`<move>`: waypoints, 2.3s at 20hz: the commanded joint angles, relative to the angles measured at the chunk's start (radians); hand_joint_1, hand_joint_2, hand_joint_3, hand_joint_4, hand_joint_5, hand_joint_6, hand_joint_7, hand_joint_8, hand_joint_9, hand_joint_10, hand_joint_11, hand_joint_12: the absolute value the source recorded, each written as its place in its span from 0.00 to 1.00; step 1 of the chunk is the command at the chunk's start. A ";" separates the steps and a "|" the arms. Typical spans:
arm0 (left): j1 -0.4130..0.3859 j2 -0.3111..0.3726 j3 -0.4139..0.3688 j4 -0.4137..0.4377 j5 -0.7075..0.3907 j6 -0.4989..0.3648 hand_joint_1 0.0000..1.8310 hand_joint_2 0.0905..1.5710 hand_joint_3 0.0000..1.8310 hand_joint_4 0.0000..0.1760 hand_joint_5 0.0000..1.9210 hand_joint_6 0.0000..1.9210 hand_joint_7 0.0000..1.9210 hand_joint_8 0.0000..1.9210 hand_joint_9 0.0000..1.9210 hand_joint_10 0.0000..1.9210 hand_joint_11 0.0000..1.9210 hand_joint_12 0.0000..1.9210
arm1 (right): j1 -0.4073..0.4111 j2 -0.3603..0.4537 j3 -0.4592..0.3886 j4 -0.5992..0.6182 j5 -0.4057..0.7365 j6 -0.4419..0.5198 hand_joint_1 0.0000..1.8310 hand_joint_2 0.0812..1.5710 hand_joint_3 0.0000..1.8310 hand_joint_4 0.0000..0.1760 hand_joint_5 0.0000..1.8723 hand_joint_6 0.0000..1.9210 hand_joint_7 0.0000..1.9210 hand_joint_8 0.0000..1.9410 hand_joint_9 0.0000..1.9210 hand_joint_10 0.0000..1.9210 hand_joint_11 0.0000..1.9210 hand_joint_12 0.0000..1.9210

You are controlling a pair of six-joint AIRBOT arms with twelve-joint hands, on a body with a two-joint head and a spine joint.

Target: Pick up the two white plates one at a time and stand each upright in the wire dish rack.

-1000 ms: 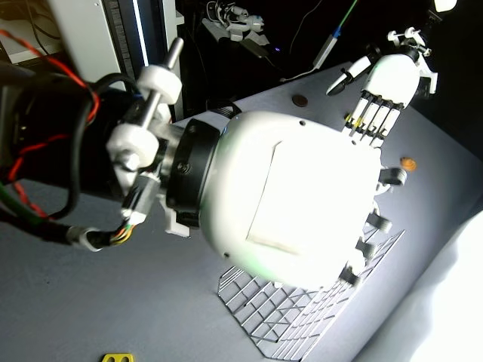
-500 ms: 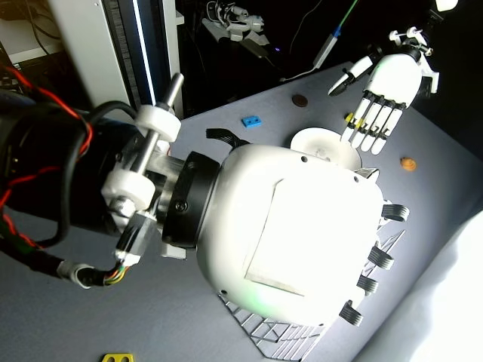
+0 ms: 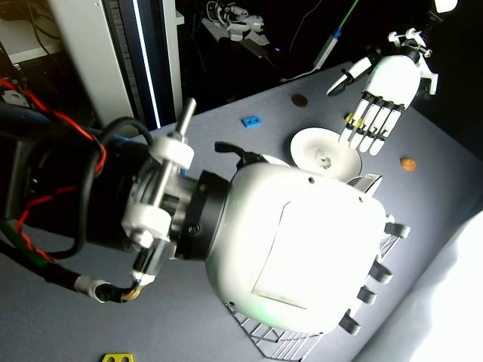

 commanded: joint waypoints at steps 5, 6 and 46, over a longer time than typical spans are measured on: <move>-0.011 0.000 0.011 -0.071 -0.023 -0.005 0.00 0.70 0.00 0.00 0.06 0.00 0.04 0.00 0.02 0.00 0.01 0.01 | -0.013 -0.016 0.033 0.054 0.097 0.029 0.67 0.67 0.00 0.15 0.56 0.47 0.57 0.40 0.63 0.00 0.42 0.46; -0.010 -0.001 0.013 -0.071 -0.023 -0.007 0.00 0.70 0.00 0.00 0.05 0.00 0.03 0.00 0.01 0.00 0.00 0.00 | -0.019 -0.022 0.043 0.055 0.100 0.035 0.67 0.67 0.00 0.15 0.56 0.47 0.57 0.39 0.64 0.01 0.43 0.45; 0.174 -0.064 0.108 -0.060 0.066 -0.005 0.00 0.69 0.00 0.00 0.05 0.00 0.03 0.00 0.02 0.00 0.00 0.01 | -0.159 -0.142 0.205 0.097 0.108 0.056 0.67 0.67 0.00 0.17 0.55 0.48 0.56 0.43 0.64 0.00 0.40 0.48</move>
